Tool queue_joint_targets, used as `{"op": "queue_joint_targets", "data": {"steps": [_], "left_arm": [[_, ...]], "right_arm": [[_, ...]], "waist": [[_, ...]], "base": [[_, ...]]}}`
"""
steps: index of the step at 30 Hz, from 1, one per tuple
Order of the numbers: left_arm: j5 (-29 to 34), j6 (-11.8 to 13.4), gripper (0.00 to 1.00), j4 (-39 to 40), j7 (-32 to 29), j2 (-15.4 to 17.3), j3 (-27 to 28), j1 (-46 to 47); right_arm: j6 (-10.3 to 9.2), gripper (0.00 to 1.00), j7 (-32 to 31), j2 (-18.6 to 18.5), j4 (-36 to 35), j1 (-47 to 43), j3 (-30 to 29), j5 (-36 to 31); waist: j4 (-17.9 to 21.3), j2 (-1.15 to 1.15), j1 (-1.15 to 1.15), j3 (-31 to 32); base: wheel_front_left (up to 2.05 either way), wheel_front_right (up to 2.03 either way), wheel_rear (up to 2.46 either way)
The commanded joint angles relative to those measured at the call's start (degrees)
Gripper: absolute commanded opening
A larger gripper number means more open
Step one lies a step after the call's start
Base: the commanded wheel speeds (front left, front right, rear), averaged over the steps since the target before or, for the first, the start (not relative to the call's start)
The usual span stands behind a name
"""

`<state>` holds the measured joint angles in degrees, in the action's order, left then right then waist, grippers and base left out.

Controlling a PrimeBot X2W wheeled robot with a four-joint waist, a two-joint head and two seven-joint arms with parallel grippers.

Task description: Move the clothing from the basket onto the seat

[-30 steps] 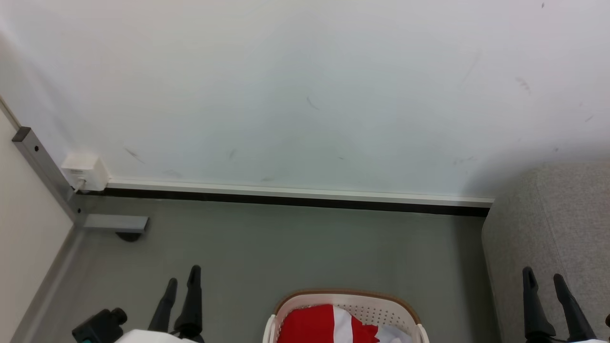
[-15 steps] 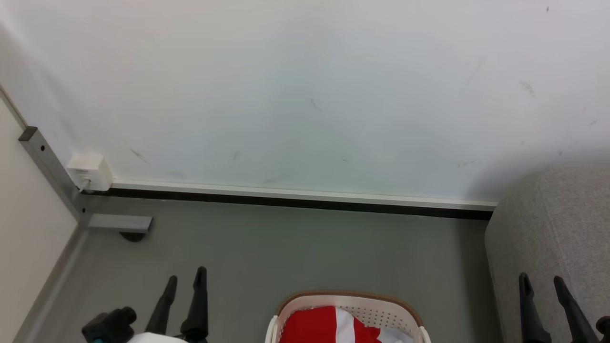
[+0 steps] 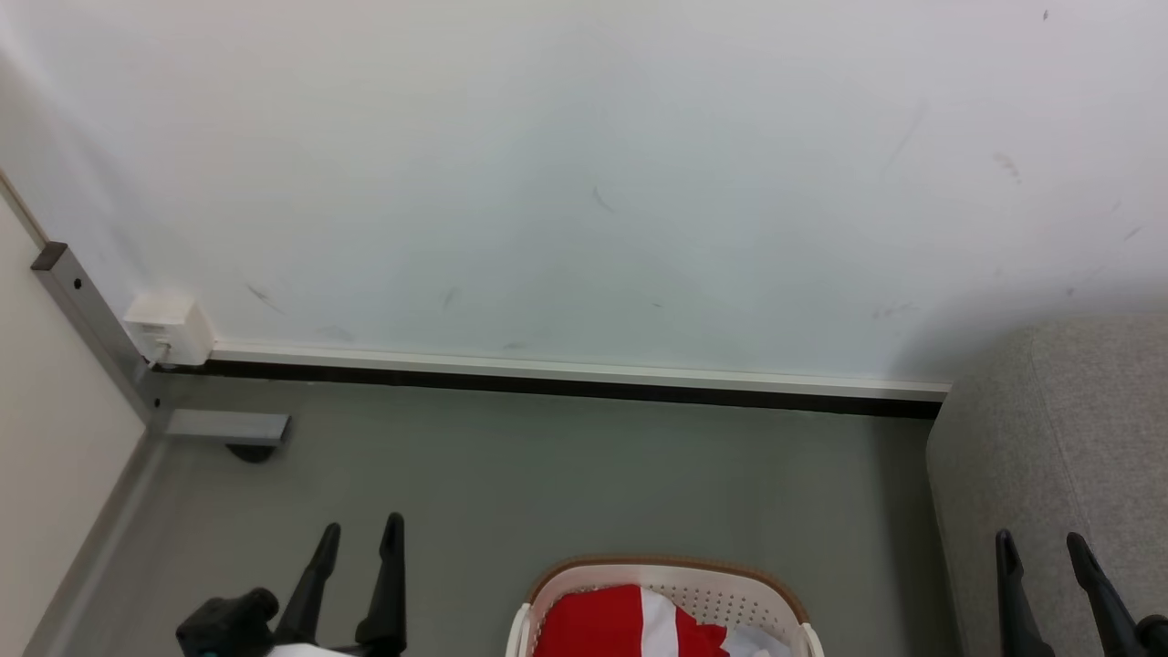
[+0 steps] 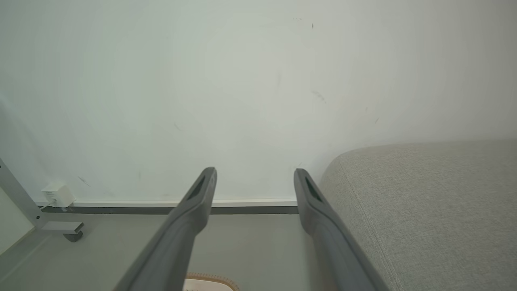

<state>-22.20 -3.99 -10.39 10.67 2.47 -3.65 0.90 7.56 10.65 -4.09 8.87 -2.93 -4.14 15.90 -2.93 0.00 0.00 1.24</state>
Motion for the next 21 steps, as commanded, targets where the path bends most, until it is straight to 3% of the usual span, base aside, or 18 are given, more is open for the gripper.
{"op": "queue_joint_targets", "data": {"steps": [1,21], "left_arm": [[1.4,-0.05,1.0,0.26,0.38,0.49,0.05,-0.25],[11.52,-0.43,1.0,-0.33,2.91,0.56,-0.06,-0.41]], "right_arm": [[-0.1,1.0,0.41,-0.19,-0.25,-0.27,-0.27,-1.49],[-0.12,1.0,2.83,0.67,0.72,-0.84,-1.3,-8.76]], "waist": [[0.01,0.0,0.0,-0.01],[0.69,0.0,0.0,-0.78]], "base": [[0.0,0.0,0.0],[0.0,0.0,0.0]]}}
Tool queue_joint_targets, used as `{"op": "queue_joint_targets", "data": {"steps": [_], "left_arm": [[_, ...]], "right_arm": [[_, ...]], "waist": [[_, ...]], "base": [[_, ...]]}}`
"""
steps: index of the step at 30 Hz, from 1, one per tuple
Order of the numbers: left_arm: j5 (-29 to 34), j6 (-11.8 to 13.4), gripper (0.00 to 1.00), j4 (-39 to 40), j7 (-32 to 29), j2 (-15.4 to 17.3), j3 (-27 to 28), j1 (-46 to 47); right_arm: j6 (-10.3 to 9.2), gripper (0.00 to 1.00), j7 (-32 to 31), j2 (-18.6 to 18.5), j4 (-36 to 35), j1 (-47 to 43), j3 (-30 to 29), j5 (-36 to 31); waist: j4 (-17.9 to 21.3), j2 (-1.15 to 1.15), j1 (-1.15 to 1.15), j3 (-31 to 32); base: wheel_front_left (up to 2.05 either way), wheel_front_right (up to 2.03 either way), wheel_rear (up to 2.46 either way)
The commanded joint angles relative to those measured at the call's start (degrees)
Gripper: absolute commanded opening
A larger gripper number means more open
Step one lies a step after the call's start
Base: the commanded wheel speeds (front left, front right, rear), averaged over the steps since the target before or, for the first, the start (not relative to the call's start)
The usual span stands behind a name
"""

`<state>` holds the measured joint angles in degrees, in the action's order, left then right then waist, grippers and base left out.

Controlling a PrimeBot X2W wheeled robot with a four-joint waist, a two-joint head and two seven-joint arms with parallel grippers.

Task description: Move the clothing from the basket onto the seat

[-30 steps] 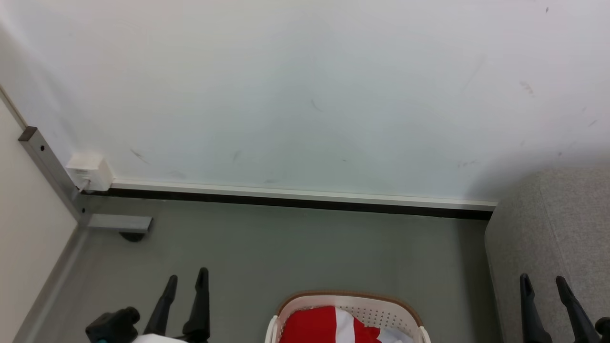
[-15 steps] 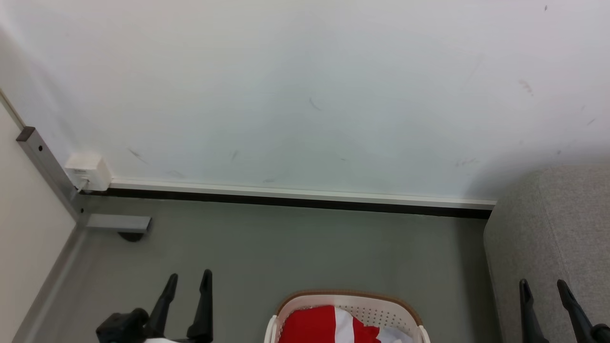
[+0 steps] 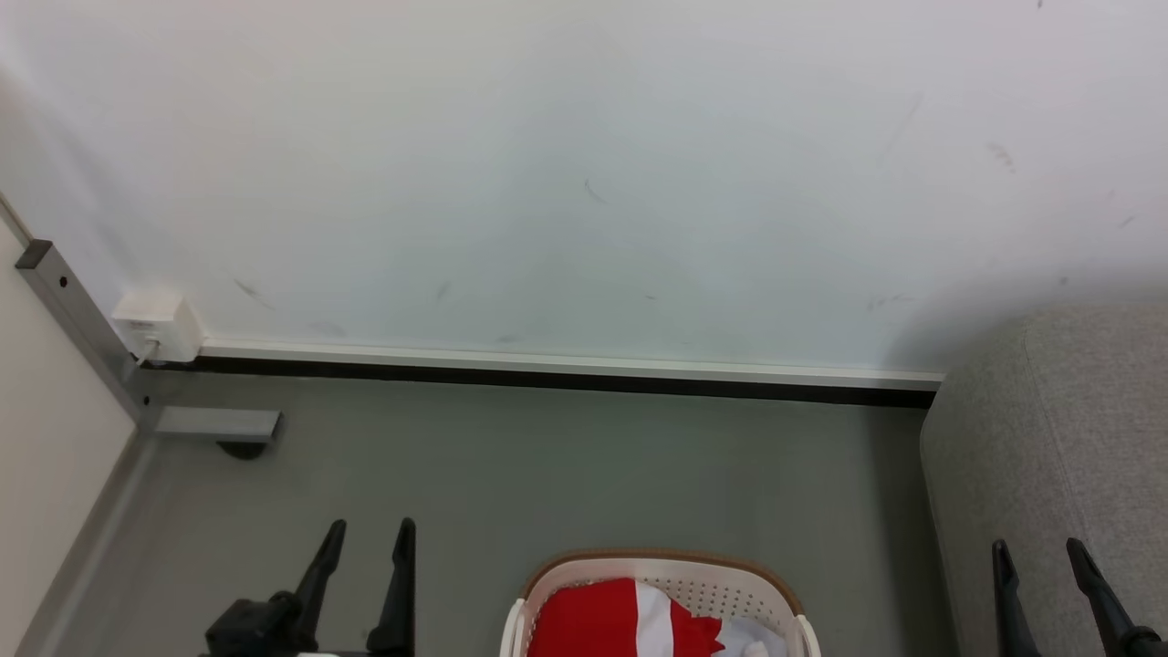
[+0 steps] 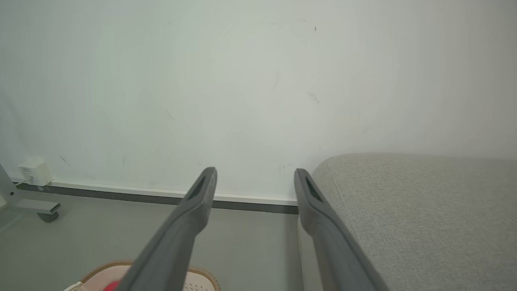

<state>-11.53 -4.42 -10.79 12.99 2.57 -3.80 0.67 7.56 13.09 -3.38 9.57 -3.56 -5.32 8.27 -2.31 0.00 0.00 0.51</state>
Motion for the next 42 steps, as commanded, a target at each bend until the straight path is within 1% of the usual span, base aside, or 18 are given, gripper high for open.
{"op": "queue_joint_targets", "data": {"steps": [1,14,18,25,29,31,33,35,38,42], "left_arm": [[1.33,0.0,1.0,0.05,0.61,0.47,0.07,-0.17],[7.36,-0.13,1.0,-0.45,1.84,0.47,-0.15,0.74],[10.11,-0.3,1.0,-0.53,2.29,0.47,-1.99,2.24],[10.15,-0.01,1.0,-2.6,2.18,0.47,-7.68,7.53],[10.99,0.55,1.0,-6.72,2.18,0.47,-12.66,12.05],[11.3,1.3,1.0,-10.77,2.18,0.52,-14.69,14.09],[12.03,1.97,1.0,-16.45,2.15,0.48,-17.09,17.24],[11.96,2.11,1.0,-21.77,1.24,0.48,-19.89,20.86],[9.97,2.57,1.0,-28.18,-1.06,0.48,-23.8,25.47],[6.69,3.47,1.0,-34.09,-3.92,0.46,-28.13,30.85]], "right_arm": [[-0.12,1.0,0.49,-0.02,0.04,-0.2,-0.16,-1.45],[-0.13,1.0,1.78,0.28,-0.08,-0.09,-0.26,-4.83],[-0.14,1.0,2.25,0.32,-0.93,1.37,-0.59,-5.58],[-0.14,1.0,2.07,0.42,-2.56,4.54,-0.76,-4.38],[-0.14,1.0,2.07,0.42,-3.27,6.39,-0.91,-3.79],[-0.14,1.0,2.07,0.43,-3.55,7.54,-0.72,-3.68],[-0.14,1.0,2.07,0.44,-4.07,9.01,-0.48,-3.55],[-0.14,1.0,2.06,0.47,-4.75,10.41,-0.13,-3.22],[-0.14,1.0,2.06,0.47,-5.88,12.99,0.93,-2.75],[-0.14,1.0,2.06,0.46,-7.57,16.0,2.24,-1.82]], "waist": [[0.18,0.0,0.0,-0.13],[1.75,0.0,0.0,-2.11],[2.68,0.0,0.0,-4.11],[4.98,0.0,0.0,-9.78],[6.46,0.0,0.0,-13.14],[7.42,0.0,0.0,-14.96],[8.43,0.0,0.0,-17.14],[9.35,0.0,0.0,-19.3],[11.0,0.0,0.0,-22.98],[13.08,0.0,0.0,-27.55]], "base": [[0.0,0.0,0.0],[0.0,0.0,0.0],[0.0,0.0,0.0],[0.0,0.0,0.0],[0.0,0.0,0.0],[0.0,0.0,0.0],[0.0,0.0,0.0],[0.0,0.0,0.0],[0.0,0.0,0.0],[0.0,0.0,0.0]]}}
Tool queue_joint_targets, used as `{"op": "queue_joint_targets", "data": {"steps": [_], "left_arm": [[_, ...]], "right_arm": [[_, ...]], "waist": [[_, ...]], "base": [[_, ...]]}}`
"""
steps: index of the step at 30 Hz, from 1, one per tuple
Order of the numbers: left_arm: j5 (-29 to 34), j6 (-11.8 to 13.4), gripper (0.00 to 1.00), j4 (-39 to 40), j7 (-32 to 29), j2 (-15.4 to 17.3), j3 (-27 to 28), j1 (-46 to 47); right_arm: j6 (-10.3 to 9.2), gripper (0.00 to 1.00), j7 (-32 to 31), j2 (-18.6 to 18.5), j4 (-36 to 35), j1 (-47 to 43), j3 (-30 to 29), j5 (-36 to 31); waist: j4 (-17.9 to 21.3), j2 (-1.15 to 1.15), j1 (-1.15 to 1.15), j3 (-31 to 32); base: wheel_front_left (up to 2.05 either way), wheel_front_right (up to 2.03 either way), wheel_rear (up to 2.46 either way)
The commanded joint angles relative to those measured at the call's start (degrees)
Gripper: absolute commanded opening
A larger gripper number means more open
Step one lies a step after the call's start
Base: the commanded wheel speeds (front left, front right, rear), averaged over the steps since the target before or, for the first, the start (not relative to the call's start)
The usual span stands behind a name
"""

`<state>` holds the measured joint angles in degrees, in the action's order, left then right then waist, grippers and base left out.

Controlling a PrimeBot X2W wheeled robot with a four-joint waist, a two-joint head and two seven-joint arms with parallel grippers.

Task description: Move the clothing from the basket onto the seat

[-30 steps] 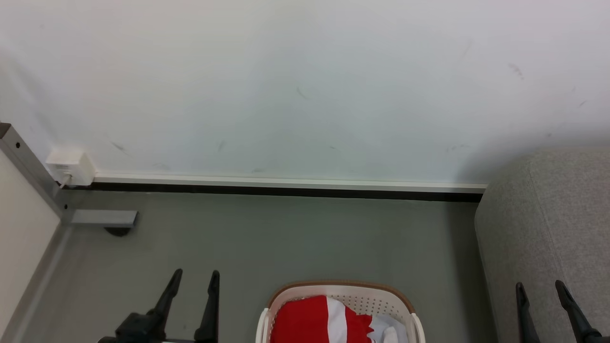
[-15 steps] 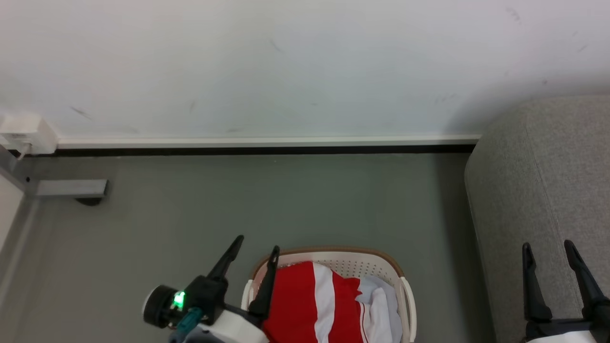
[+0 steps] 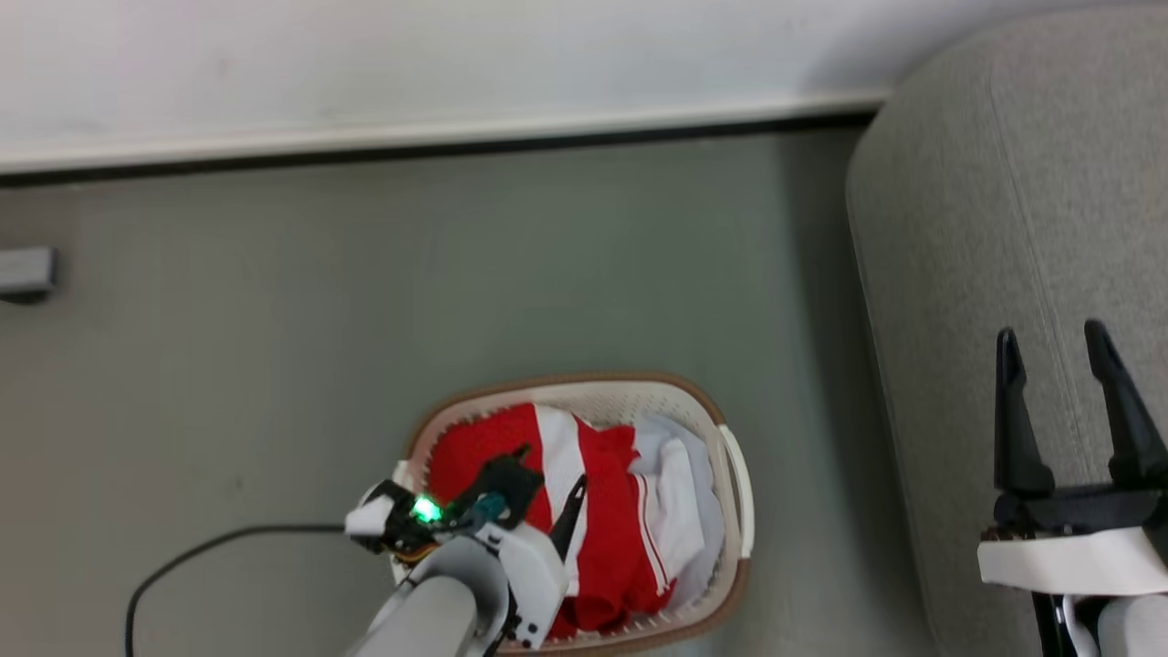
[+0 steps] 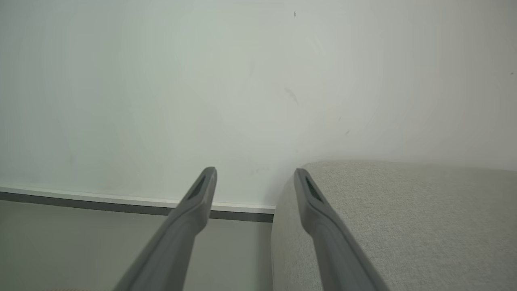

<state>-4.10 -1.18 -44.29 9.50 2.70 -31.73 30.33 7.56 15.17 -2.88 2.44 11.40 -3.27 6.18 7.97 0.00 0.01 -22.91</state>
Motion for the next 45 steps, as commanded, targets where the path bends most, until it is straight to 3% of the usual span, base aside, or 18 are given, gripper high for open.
{"op": "queue_joint_targets", "data": {"steps": [1,7,13,26,27,28,29,36,45], "left_arm": [[-1.62,0.47,1.0,-1.81,-1.24,0.38,-1.25,2.34],[-6.46,2.91,1.0,-7.31,-6.6,0.39,-6.66,9.02],[-10.93,3.7,1.0,-10.62,-9.97,0.4,-9.42,12.98],[-16.59,5.11,1.0,-20.82,-10.36,0.4,-12.58,19.15],[-16.93,5.16,0.48,-21.29,-10.19,0.36,-12.74,19.56],[-17.0,5.2,0.08,-21.55,-9.71,0.34,-12.87,20.03],[-17.03,4.65,0.0,-21.81,-9.5,0.34,-13.22,20.28],[-21.64,2.66,0.0,-19.97,-4.26,0.34,-13.14,19.71],[-27.28,0.93,0.0,-14.39,3.55,0.3,-14.56,13.72]], "right_arm": [[-0.14,1.0,-0.02,-0.02,-0.92,1.74,0.27,0.56],[-0.14,1.0,-0.03,-0.02,-4.3,5.02,0.77,1.94],[-0.14,1.0,-0.03,-0.02,-6.18,7.23,1.32,2.32],[-0.14,1.0,-0.02,-0.01,-8.11,9.28,2.52,4.32],[-0.14,1.0,-0.02,-0.02,-8.28,9.38,2.55,4.41],[-0.14,1.0,-0.02,-0.02,-8.38,9.47,2.53,4.43],[-0.14,1.0,-0.02,-0.02,-8.41,9.49,2.4,4.53],[-0.14,1.0,-0.02,-0.03,-7.23,8.87,0.29,4.15],[-0.14,1.0,-0.03,-0.07,-4.55,4.29,-3.4,2.23]], "waist": [[3.14,0.0,-0.01,-5.21],[4.4,0.0,-0.01,-12.23],[5.17,0.0,-0.01,-17.04],[5.97,0.0,-0.01,-23.94],[6.05,0.0,-0.01,-24.5],[6.1,0.0,-0.01,-24.92],[6.11,0.0,-0.01,-25.13],[4.48,0.0,-0.01,-23.14],[-1.16,0.0,-0.01,-9.3]], "base": [[0.0,0.0,0.0],[0.0,0.0,0.0],[0.0,0.0,0.0],[0.0,0.0,0.0],[0.0,0.0,0.0],[0.0,0.0,0.0],[0.0,0.0,0.0],[0.0,0.0,0.0],[0.0,0.0,0.0]]}}
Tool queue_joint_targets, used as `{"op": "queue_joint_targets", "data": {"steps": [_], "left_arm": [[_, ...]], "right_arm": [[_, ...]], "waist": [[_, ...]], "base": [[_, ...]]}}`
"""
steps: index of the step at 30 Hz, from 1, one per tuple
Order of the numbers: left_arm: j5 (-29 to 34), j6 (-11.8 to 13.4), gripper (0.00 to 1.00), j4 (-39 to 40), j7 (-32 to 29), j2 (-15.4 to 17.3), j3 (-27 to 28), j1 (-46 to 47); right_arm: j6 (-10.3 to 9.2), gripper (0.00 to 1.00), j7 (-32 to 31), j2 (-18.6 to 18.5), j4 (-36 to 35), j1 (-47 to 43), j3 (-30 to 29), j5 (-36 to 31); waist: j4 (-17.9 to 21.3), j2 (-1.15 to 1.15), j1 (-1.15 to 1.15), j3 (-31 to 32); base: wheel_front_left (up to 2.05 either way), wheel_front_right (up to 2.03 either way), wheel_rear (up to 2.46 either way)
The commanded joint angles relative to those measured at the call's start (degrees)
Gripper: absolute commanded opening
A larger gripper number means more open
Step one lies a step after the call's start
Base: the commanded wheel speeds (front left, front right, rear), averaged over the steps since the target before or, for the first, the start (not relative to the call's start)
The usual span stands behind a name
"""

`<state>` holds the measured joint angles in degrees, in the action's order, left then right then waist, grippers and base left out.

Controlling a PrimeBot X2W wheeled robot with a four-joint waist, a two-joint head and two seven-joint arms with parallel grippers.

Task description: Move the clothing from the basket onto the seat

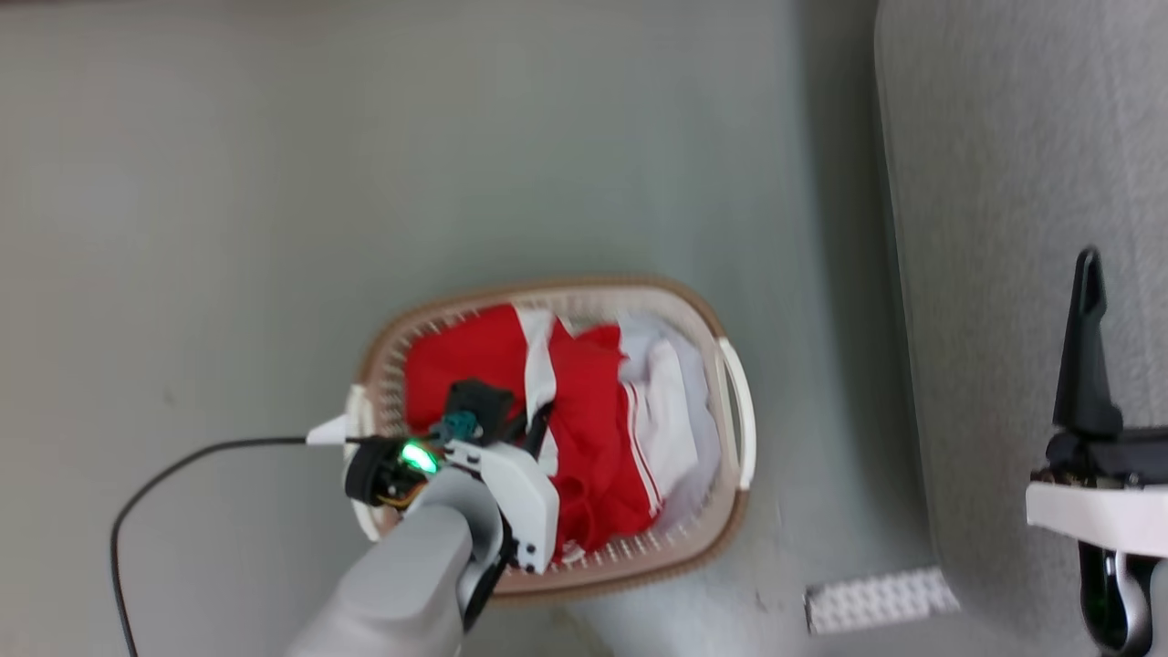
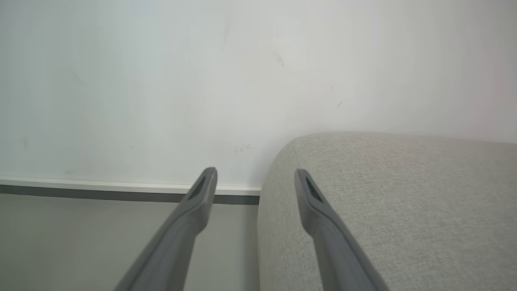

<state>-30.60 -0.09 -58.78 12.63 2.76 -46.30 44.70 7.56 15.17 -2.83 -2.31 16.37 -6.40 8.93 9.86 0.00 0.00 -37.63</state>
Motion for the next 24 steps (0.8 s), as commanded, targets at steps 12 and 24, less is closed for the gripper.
{"op": "queue_joint_targets", "data": {"steps": [12,24], "left_arm": [[-2.28,0.72,0.0,11.21,2.49,1.73,0.98,-10.41],[-1.4,4.7,0.0,36.63,-6.39,11.21,-0.64,-18.11]], "right_arm": [[-0.14,1.0,-0.02,-0.13,3.33,-12.24,-2.1,-2.56],[-0.14,1.0,-0.03,-4.29,3.23,-18.92,8.65,2.57]], "waist": [[-9.75,0.0,0.0,27.13],[-11.64,0.0,0.0,38.75]], "base": [[0.0,0.0,0.0],[0.0,0.0,0.0]]}}
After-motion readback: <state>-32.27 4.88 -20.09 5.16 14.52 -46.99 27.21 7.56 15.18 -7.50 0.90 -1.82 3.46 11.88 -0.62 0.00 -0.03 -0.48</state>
